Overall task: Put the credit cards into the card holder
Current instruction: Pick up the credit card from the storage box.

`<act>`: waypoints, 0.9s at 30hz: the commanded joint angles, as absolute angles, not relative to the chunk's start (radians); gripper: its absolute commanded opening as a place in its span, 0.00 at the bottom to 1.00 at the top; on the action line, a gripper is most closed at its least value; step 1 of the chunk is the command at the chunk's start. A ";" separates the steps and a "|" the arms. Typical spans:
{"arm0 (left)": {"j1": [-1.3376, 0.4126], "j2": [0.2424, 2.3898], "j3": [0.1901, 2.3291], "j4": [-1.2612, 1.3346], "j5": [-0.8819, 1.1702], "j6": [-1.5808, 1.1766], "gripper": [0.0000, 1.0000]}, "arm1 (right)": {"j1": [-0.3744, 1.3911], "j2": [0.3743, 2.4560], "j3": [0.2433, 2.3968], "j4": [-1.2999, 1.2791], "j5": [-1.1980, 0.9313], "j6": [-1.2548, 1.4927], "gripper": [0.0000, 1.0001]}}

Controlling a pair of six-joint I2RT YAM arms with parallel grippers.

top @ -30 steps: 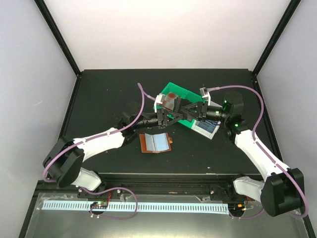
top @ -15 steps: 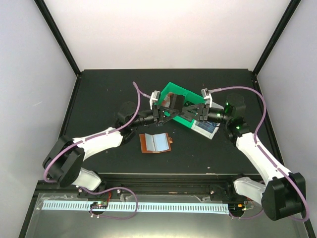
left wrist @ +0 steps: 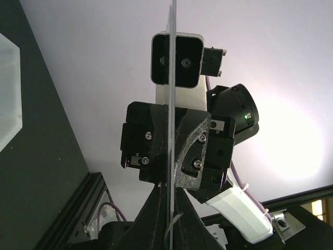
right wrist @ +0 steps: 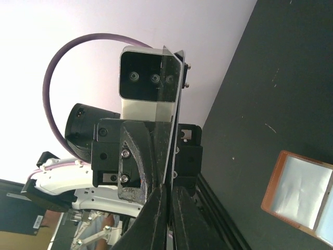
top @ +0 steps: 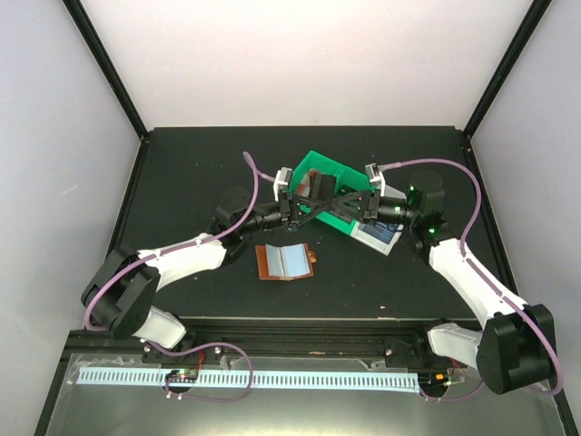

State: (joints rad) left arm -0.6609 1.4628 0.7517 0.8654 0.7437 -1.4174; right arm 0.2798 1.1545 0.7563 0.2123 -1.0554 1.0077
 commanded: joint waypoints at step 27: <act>-0.707 1.344 0.788 1.187 0.845 -1.363 0.01 | 0.277 1.202 0.660 0.881 -1.070 1.541 0.07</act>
State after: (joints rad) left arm -0.6765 1.4143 0.7490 0.9966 0.7467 -1.3682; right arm 0.2878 1.1934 0.6834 0.7830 -1.1305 1.4544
